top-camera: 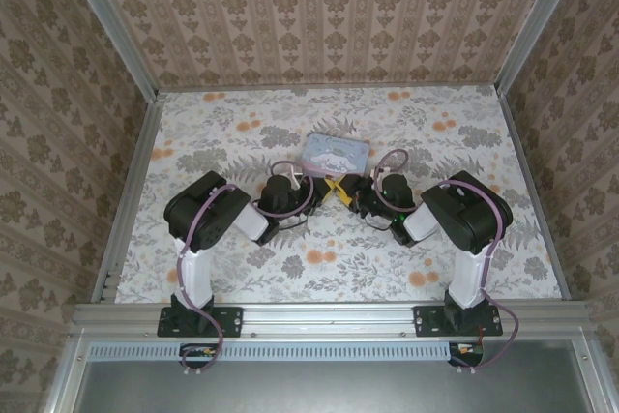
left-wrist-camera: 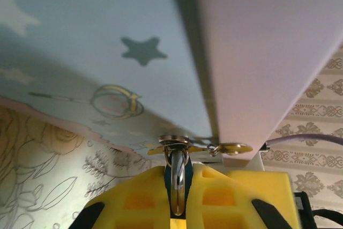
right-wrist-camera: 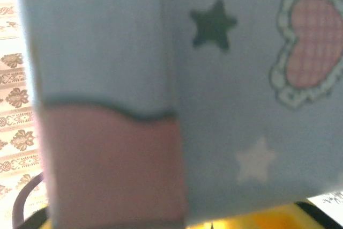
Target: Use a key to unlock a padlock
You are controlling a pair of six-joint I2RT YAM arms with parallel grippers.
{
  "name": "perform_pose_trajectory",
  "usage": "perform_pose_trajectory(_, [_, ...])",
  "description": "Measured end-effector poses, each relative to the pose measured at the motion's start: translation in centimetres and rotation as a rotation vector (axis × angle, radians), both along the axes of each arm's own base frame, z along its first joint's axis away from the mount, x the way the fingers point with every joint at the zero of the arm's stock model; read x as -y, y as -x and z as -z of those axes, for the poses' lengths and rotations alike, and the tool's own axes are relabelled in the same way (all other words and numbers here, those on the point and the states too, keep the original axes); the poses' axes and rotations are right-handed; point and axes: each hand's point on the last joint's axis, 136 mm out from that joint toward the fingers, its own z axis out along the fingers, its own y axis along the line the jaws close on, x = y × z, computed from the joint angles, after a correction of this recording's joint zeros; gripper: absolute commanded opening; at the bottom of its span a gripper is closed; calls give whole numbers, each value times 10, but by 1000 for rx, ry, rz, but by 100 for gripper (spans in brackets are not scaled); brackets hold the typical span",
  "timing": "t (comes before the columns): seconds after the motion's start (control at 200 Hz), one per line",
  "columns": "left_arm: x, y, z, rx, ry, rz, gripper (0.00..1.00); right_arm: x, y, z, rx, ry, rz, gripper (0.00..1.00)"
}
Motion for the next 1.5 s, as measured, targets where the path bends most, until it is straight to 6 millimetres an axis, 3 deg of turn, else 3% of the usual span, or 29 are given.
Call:
perform_pose_trajectory(0.22, [-2,8,10,-12,-20,31,0,7,15,-3,19,66,-58,69])
perform_pose_trajectory(0.41, [-5,6,11,-8,-23,33,0,11,30,-8,47,168,-125,73])
perform_pose_trajectory(0.59, [-6,5,10,-3,-25,34,0,19,49,1,43,295,-198,68])
perform_pose_trajectory(0.83, [-6,6,10,-5,-26,44,0,31,69,-7,181,554,-310,52])
perform_pose_trajectory(1.045, [-8,9,10,-28,-38,55,0,18,75,-21,412,827,-445,44])
perform_pose_trajectory(1.235, [-9,13,7,-50,-54,70,0,12,86,-5,535,1063,-545,39])
perform_pose_trajectory(1.5, [-11,20,1,-63,-80,96,0,16,80,13,626,1278,-601,36])
